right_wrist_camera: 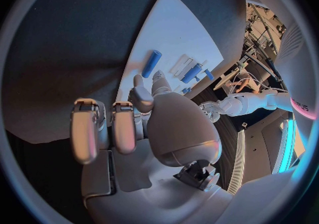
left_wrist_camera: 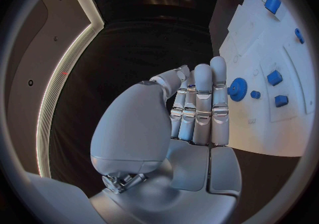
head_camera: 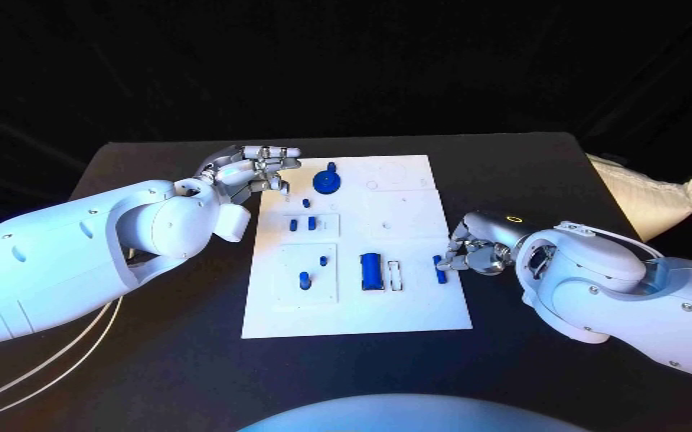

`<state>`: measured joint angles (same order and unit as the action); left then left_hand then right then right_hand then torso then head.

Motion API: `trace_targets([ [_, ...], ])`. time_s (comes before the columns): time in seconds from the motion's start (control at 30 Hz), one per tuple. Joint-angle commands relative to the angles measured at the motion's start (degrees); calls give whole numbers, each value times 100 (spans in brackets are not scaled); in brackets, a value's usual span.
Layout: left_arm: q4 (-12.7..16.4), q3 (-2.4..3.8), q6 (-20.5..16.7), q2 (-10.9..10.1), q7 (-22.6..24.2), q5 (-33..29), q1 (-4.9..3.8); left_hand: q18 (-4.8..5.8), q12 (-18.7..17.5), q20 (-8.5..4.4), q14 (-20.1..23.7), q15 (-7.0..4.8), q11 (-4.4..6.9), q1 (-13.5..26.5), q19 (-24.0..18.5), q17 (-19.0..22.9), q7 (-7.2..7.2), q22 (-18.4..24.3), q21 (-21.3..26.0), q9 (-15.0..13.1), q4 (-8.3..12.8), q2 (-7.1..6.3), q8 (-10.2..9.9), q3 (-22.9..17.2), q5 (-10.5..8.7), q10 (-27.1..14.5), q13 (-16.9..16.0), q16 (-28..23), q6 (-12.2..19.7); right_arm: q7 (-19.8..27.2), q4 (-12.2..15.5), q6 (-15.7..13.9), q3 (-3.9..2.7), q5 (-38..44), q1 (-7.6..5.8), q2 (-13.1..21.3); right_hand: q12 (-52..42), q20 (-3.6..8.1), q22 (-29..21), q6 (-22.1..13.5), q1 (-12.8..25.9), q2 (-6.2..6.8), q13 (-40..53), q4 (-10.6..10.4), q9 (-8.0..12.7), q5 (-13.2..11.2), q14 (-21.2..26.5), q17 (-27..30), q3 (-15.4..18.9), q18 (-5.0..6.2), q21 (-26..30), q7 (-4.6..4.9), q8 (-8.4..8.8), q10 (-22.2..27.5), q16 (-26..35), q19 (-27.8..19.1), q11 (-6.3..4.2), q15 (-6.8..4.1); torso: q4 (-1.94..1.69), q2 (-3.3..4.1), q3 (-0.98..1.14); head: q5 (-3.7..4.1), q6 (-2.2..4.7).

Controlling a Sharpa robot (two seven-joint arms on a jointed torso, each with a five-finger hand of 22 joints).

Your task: Assemble the parts on the task board

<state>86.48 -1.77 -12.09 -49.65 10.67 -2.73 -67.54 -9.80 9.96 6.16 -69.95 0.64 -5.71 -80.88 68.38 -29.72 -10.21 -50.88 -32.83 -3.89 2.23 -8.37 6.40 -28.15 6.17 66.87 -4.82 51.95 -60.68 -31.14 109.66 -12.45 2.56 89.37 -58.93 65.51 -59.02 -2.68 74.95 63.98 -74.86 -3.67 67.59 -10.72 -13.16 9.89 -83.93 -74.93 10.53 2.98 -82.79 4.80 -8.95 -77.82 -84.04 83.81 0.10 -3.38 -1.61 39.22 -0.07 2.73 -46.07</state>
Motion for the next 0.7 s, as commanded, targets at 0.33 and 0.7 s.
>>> trace_targets([
  [0.33, 4, 4, 102, 0, 21, 13, 2, -63, 28, -5, 48, -6, -5, 64, -39, 10, 1, 11, 31, 5, 16, 10, 4, 38, 38, -42, 3, -13, 46, -203, -66, 393, 2, 240, 96, -193, 0, 5, 417, 82, 125, 129, 19, -165, 3, 251, -440, -669, 62, -36, -28, -16, 40, -48, -25, 62, 6, -31, 3, 9, 6, -23, -21],
  [0.7, 1, 4, 114, 3, 13, 13, 3, -63, 28, -5, 48, -6, -5, 64, -39, 10, 1, 11, 31, 5, 16, 10, 4, 38, 38, -42, 3, -13, 46, -217, -165, 732, 2, 1076, 181, -412, 79, 35, 429, 116, -919, 215, -15, 459, -5, -423, -439, -679, -284, -38, -27, -24, 77, 20, -24, 60, -18, -57, 1, 2, 2, -17, -47],
])
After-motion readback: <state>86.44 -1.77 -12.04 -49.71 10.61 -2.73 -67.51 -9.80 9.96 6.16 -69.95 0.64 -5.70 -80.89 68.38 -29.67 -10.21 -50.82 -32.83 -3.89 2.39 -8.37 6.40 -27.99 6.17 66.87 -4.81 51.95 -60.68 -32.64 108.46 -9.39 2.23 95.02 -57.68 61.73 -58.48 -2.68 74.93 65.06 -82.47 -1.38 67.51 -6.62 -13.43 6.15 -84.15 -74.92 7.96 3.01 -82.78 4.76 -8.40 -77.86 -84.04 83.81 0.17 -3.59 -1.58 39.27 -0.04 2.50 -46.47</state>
